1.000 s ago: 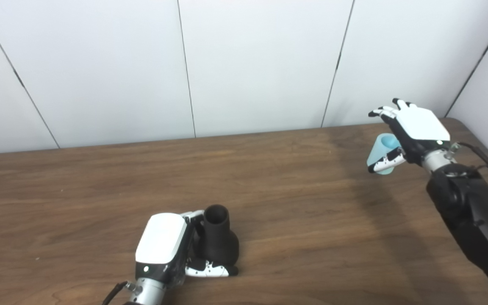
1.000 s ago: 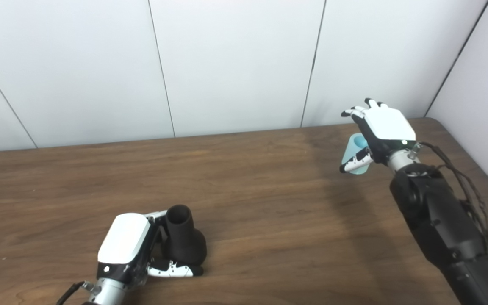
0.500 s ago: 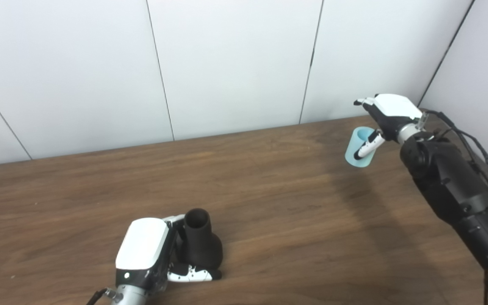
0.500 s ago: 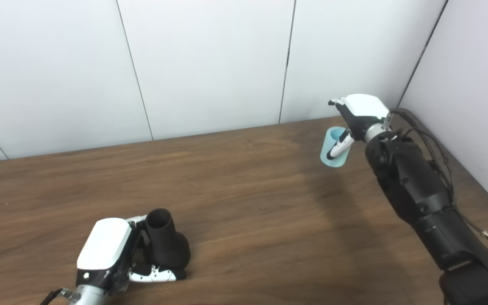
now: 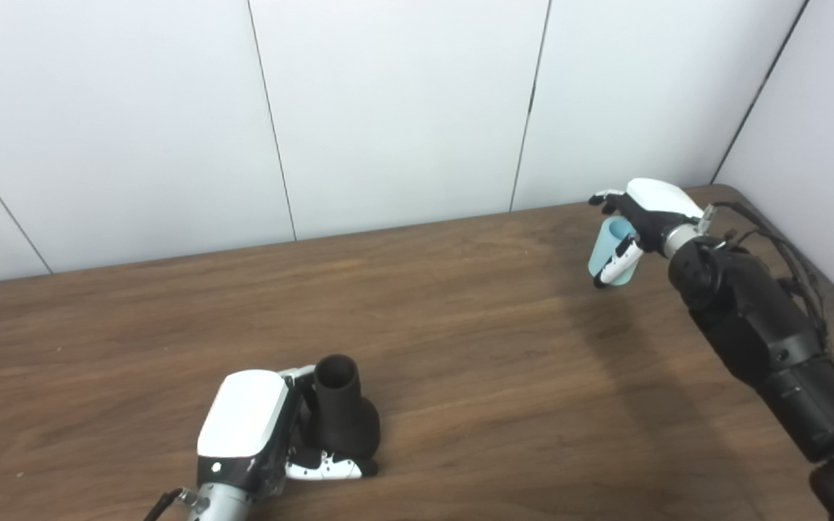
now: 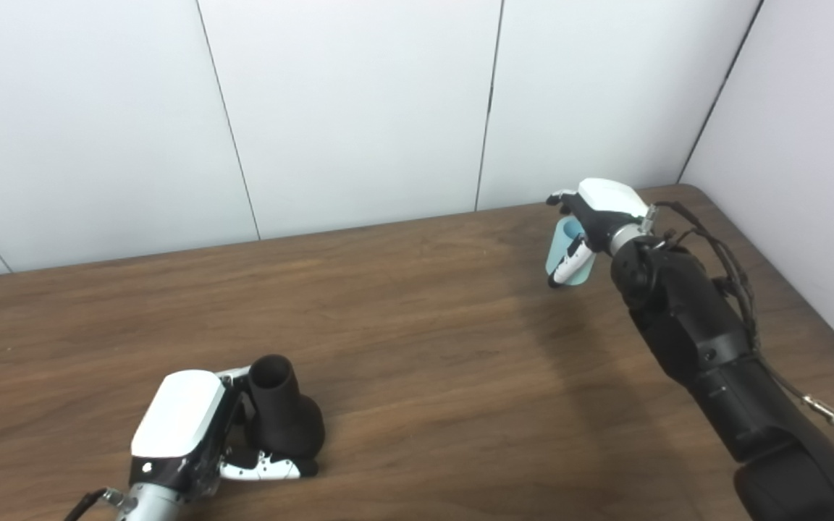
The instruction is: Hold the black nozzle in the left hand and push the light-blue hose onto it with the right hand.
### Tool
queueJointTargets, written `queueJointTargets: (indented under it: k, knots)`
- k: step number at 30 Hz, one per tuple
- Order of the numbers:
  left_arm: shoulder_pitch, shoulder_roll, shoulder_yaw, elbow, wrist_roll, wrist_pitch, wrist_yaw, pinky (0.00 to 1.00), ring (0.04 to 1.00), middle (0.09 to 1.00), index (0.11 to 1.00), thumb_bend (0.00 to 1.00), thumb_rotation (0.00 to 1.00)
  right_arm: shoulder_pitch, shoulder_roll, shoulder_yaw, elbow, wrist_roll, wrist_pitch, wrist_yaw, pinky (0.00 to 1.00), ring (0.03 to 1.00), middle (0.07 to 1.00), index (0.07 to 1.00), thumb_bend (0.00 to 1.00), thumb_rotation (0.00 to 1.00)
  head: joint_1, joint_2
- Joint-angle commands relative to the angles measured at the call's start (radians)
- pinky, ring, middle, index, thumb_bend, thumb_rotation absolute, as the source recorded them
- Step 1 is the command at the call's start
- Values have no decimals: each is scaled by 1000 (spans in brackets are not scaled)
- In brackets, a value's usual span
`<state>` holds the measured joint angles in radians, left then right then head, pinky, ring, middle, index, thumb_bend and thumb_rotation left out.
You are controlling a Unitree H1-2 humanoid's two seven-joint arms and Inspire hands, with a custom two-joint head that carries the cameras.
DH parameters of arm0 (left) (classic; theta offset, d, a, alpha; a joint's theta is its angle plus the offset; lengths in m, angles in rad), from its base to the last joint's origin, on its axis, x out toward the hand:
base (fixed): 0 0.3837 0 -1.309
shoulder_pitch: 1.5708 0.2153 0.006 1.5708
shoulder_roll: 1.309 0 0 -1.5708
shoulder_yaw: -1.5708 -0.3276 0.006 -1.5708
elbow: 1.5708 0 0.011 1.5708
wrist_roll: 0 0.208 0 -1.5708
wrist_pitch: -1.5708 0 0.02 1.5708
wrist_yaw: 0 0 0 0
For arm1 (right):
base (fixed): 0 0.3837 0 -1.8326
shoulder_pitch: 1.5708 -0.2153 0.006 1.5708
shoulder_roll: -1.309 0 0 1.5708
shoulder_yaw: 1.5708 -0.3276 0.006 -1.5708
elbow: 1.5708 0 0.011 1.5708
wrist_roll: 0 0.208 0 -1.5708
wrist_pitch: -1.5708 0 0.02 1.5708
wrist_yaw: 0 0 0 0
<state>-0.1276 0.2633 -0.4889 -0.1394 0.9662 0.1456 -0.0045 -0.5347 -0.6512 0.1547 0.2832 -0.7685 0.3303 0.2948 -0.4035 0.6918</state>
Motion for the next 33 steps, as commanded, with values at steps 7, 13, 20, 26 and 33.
queueJointTargets:
  k: [7, 13, 20, 26, 33]
  knots:
    - [51, 10, -18, 41, -14, 26, -118, 336, 463, 498, 468, 477, 0, -36, -44, 8, -13, -4, 9, -6, 603, 709, 775, 800, 915, 85, 0, 3]
    - [50, 7, -17, 43, -11, 25, -118, 334, 454, 491, 473, 477, 0, -41, -46, 5, 25, 18, -38, -38, 610, 675, 739, 708, 894, 72, -3, 8]
    - [48, -2, -15, 43, -14, 30, -126, 341, 461, 501, 469, 477, 0, -53, -37, 9, 32, 7, -41, -93, 541, 467, 532, 482, 529, 10, 4, 12]
    - [52, -8, -8, 37, -20, 26, -134, 337, 456, 494, 475, 477, 0, -52, -29, 15, 29, -12, -32, -136, 361, 440, 544, 474, 499, 0, 4, 14]
    - [53, -11, -5, 37, -20, 23, -134, 336, 456, 498, 475, 477, 0, -46, -34, 14, 13, -15, -34, -169, 353, 416, 521, 483, 500, 0, 6, 15]
